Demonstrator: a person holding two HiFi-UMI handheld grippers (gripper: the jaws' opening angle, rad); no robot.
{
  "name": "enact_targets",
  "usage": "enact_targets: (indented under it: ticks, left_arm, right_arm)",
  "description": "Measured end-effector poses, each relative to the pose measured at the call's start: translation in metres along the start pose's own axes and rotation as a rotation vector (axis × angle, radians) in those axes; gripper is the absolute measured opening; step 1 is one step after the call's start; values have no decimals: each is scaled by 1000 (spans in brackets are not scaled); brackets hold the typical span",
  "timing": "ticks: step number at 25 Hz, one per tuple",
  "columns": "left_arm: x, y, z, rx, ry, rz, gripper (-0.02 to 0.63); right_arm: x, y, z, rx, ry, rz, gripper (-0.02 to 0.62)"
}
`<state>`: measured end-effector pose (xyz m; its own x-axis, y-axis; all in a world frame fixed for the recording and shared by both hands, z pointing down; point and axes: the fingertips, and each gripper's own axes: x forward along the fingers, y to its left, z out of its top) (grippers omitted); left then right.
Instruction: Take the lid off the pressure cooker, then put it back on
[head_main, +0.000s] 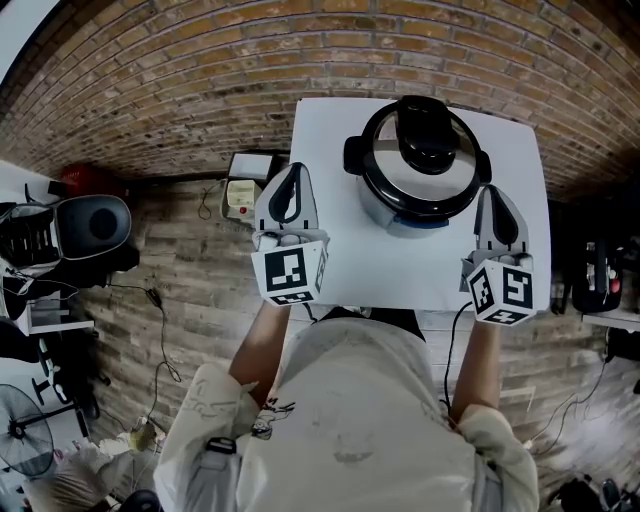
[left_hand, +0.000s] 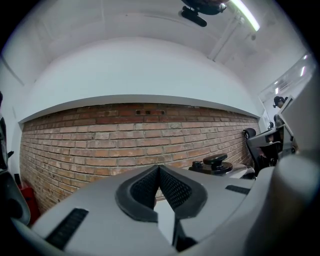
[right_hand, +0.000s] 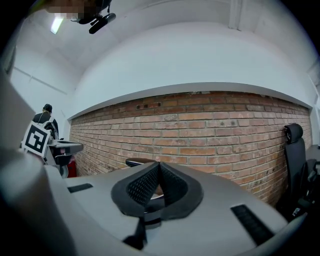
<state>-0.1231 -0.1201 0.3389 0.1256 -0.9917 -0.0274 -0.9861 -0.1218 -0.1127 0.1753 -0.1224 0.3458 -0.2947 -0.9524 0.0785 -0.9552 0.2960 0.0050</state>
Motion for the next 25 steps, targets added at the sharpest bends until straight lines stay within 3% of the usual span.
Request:
enact_targets:
  ticks: [14, 25]
  left_arm:
    - [4, 4, 4, 1, -13, -8, 14]
    - [4, 2, -2, -13, -8, -26, 14]
  right_arm:
    - [1, 7, 16, -22, -35, -6, 17]
    - [5, 10, 2, -17, -5, -7, 17]
